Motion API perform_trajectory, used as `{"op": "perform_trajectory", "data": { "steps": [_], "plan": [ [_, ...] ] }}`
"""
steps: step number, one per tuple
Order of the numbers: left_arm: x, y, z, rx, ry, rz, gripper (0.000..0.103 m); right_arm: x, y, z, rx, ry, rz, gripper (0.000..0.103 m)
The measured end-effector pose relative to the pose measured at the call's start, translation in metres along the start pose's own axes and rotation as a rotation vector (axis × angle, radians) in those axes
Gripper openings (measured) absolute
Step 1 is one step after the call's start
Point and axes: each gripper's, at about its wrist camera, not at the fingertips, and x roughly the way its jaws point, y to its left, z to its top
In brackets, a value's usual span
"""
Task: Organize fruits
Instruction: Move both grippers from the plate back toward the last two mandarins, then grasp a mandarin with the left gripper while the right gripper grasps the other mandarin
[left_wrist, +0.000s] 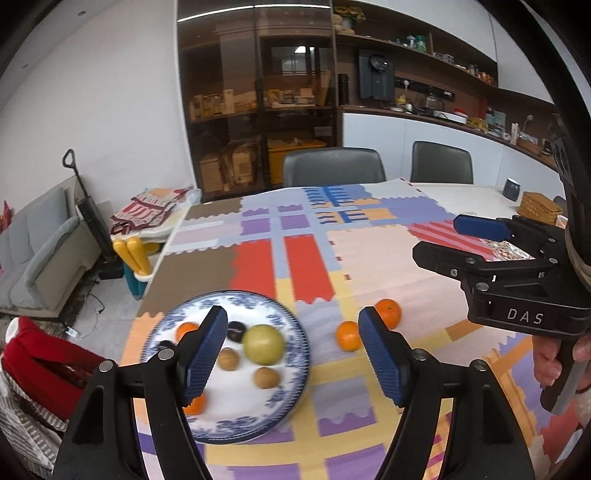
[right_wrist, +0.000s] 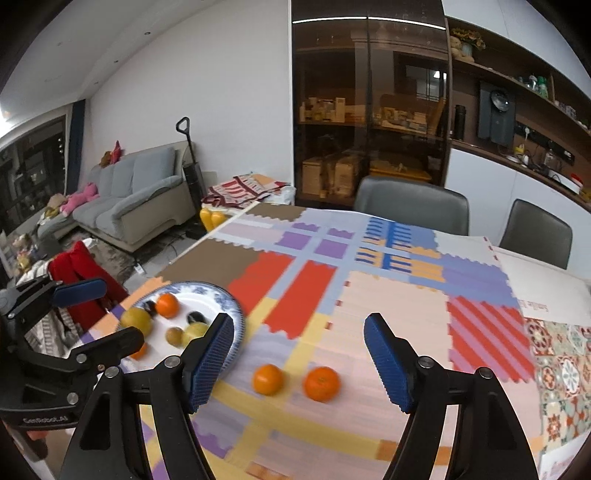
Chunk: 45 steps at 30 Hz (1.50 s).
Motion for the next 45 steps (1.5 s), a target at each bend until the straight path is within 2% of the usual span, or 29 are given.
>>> {"op": "perform_trajectory", "data": {
  "steps": [7,15,22,25,29,32,45],
  "plan": [
    [0.024,-0.025,-0.003,0.026,0.008,-0.058,0.073,-0.001,-0.023,-0.012,-0.029,0.013,-0.024,0.074],
    [0.058,-0.036,-0.015,0.074,0.054,-0.129,0.071,0.018,-0.031,-0.030,-0.096,0.077,-0.025,0.074],
    [0.085,-0.034,-0.024,0.106,0.122,-0.197,0.054,0.046,-0.025,-0.046,-0.153,0.162,0.016,0.074],
    [0.095,-0.035,-0.026,0.118,0.143,-0.221,0.052,0.057,-0.025,-0.052,-0.164,0.193,0.030,0.073],
    [0.110,-0.037,-0.027,0.141,0.177,-0.249,0.044,0.072,-0.028,-0.058,-0.158,0.232,0.051,0.072],
    [0.122,-0.038,-0.028,0.148,0.209,-0.264,0.041,0.084,-0.030,-0.062,-0.152,0.262,0.069,0.067],
    [0.150,-0.038,-0.032,0.157,0.276,-0.264,0.032,0.115,-0.032,-0.071,-0.115,0.313,0.126,0.057]
  ]
}}
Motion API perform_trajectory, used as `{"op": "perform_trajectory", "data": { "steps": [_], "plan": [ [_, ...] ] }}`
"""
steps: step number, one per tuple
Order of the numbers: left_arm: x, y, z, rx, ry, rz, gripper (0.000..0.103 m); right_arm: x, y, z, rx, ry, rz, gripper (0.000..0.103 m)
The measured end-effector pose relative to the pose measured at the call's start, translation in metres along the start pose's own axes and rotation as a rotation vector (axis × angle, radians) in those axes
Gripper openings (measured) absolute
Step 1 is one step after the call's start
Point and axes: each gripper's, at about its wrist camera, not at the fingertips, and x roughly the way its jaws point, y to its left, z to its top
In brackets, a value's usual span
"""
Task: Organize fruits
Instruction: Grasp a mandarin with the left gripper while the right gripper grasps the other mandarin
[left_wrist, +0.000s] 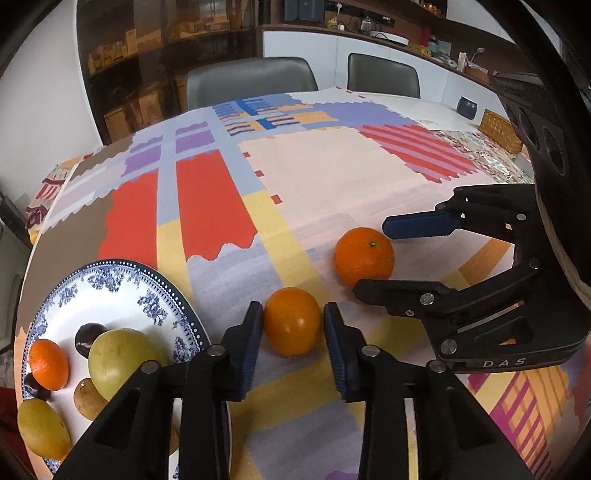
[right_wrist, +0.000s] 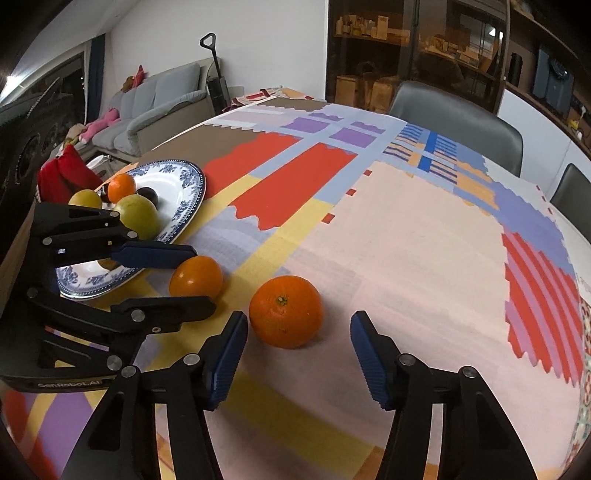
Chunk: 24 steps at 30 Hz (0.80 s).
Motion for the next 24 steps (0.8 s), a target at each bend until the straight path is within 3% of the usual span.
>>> {"op": "perform_trajectory", "data": {
  "steps": [7,24],
  "plan": [
    [0.001,0.003,-0.001,-0.023,0.002,-0.010,0.032,0.007,0.000,0.002,0.004,0.008,0.039,0.043],
    [-0.052,0.003,-0.002,-0.115,-0.087,0.033,0.031,-0.032,0.016,-0.003,0.042,-0.066,0.024,0.043]
  ]
}}
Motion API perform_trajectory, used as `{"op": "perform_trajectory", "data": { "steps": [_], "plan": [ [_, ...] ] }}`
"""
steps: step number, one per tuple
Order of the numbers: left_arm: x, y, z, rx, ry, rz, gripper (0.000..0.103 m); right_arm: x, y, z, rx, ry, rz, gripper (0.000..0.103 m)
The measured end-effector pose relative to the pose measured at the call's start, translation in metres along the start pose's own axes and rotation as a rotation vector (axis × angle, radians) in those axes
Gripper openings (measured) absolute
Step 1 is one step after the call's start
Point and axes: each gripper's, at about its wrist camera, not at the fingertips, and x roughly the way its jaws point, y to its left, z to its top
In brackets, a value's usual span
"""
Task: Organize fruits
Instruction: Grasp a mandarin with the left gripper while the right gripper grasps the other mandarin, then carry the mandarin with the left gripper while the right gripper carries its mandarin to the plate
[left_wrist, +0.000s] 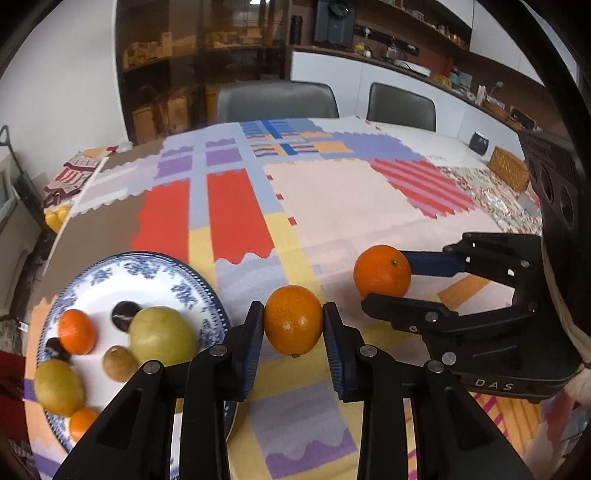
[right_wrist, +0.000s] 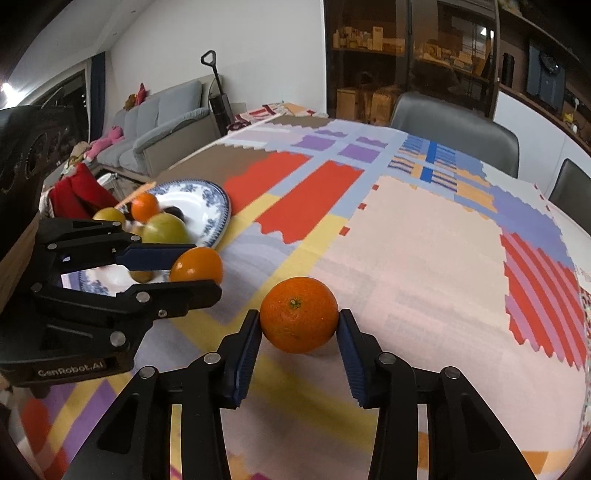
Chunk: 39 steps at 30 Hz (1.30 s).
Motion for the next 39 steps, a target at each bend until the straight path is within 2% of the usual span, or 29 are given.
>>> {"op": "perform_trajectory", "data": {
  "steps": [11,19,32,39],
  "plan": [
    [-0.047,0.019,-0.012,-0.099,-0.048,0.056,0.031,-0.030,0.035,0.010,0.015,-0.070,0.035,0.043],
    [-0.069,0.040,-0.029,-0.150,-0.066,0.098,0.032,-0.035,0.065,0.016,0.013,-0.091,0.067,0.043],
    [-0.074,0.085,-0.060,-0.210,-0.043,0.145,0.032,-0.003,0.109,0.025,-0.039,-0.031,0.108,0.043],
    [-0.066,0.102,-0.062,-0.209,-0.032,0.162,0.032,0.021,0.119,0.029,-0.058,0.010,0.110,0.043]
  ]
}}
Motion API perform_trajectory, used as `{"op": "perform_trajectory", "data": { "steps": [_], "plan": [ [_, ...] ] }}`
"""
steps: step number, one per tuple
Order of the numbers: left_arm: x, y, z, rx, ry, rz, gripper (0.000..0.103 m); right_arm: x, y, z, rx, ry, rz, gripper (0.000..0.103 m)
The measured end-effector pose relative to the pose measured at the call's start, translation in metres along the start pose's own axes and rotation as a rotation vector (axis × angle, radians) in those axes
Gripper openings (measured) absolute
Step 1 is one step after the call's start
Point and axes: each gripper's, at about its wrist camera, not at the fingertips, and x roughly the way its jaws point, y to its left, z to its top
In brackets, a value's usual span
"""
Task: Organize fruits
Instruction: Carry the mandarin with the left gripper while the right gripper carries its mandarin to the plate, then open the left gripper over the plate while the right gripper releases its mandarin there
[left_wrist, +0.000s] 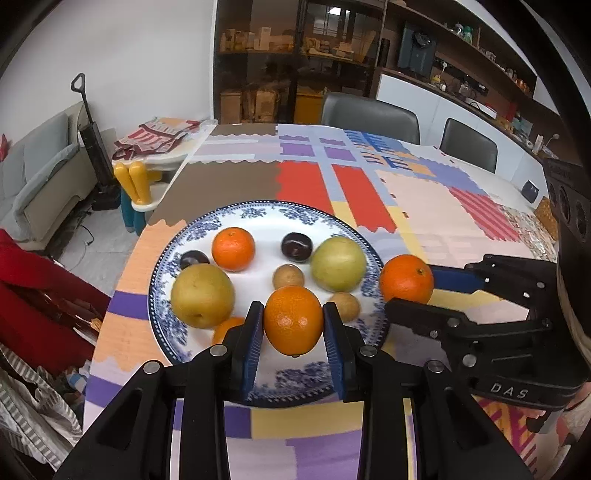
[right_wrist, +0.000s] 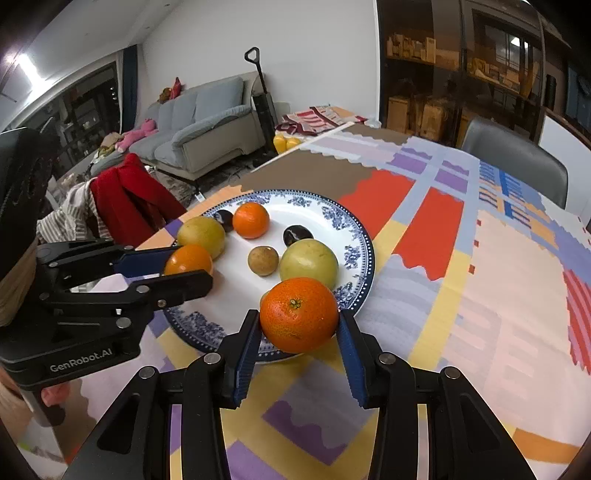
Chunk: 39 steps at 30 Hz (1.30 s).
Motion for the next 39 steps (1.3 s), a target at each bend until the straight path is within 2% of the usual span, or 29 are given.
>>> {"op": "perform_trajectory", "data": {
  "steps": [10,17,24,26,27,30,39],
  "plan": [
    [0.019,0.023,0.027,0.004,0.004,0.023,0.032,0.013,-0.008,0.043,0.010,-0.051,-0.019,0.043],
    [0.037,0.028,0.034,0.019,0.030,0.038,0.032,0.047,-0.019,0.065,0.052,-0.010,-0.020,0.043],
    [0.048,0.025,0.036,0.027,0.047,0.037,0.033,0.069,-0.025,0.064,0.060,0.037,-0.019,0.043],
    [0.047,0.023,0.037,0.027,0.041,0.040,0.046,0.070,-0.027,0.063,0.064,0.040,-0.020,0.043],
    [0.046,0.023,0.037,0.027,0.034,0.044,0.048,0.070,-0.028,0.063,0.070,0.039,-0.014,0.043],
    [0.040,0.021,0.038,0.029,0.021,0.060,0.049,0.070,-0.031,0.062,0.082,0.036,-0.011,0.049],
    [0.008,0.015,0.034,-0.013,-0.041,0.090,0.052,0.042,-0.029,0.053,0.086,-0.005,-0.032,0.049]
  ]
}}
